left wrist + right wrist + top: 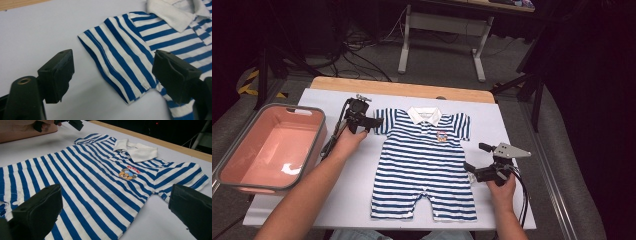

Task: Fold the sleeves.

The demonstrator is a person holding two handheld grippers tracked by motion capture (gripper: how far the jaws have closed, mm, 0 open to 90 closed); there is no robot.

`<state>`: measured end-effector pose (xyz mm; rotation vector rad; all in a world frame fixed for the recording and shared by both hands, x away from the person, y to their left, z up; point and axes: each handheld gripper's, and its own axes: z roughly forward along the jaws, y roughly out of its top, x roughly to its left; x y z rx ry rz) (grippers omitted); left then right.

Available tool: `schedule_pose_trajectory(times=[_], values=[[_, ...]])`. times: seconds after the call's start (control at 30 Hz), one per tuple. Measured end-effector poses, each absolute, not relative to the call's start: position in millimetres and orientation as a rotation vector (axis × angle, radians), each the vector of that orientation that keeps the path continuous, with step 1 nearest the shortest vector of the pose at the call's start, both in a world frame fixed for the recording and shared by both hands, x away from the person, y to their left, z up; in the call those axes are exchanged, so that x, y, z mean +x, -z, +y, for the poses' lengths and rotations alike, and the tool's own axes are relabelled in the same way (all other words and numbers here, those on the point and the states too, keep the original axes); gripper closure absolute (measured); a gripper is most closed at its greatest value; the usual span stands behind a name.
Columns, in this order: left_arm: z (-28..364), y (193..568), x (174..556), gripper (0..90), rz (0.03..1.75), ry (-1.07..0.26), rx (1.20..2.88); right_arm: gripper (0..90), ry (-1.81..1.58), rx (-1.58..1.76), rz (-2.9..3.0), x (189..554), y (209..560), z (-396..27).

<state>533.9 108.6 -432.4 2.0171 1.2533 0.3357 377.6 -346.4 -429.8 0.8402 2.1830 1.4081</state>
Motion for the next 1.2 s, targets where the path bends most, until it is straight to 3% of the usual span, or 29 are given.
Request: schedule_pose_trajectory(times=[0.17, 0.5, 0.6, 0.73, 1.2], values=[[104.8, 438.1, 542.6, 26.4, 1.32, -0.361, 2.029, 0.0, -1.41, 0.84, 2.185, 377.6, 429.9, -346.3], [96.9, 447.2, 555.4, 48.2, 1.388, -0.363, 2.092, 0.0, -1.406, 0.844, 2.186, 378.0, 430.2, -346.3], [94.4, 448.6, 556.2, 59.3, 1.382, -0.372, 2.126, 0.0, -1.402, 0.846, 2.186, 378.0, 430.3, -346.2], [91.5, 445.9, 553.8, 86.2, 1.346, -0.332, 2.139, 0.0, -1.4, 0.849, 2.186, 377.9, 430.4, -345.9], [85.1, 414.7, 535.7, 87.6, 1.197, -0.403, 2.07, 0.0, -1.398, 0.855, 2.186, 378.0, 430.6, -345.9]])
